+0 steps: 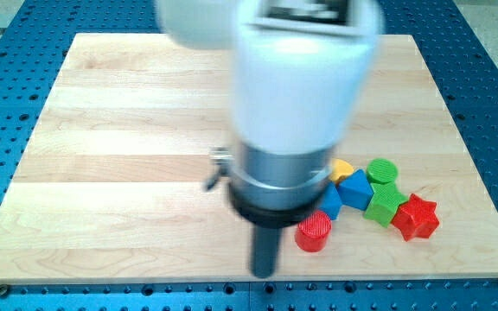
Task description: Separate the hexagon from the group of blocks
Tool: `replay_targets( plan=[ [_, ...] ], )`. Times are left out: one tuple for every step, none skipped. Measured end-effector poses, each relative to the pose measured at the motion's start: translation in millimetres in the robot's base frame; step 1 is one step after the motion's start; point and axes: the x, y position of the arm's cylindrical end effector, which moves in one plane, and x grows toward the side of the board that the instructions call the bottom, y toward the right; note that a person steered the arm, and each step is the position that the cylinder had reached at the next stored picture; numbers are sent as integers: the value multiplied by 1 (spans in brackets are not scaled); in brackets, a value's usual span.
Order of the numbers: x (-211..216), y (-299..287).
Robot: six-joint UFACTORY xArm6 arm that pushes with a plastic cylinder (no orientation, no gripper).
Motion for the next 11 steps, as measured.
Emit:
replay_targets(
  plan=[
    [-5, 29],
    [-30, 119],
    [-30, 129],
    [-45, 42],
    [-80, 26],
    [-87, 85],
    [-87, 83],
    [-87, 77],
    [-87, 77],
    [-90, 77],
    [-138, 74]
  ],
)
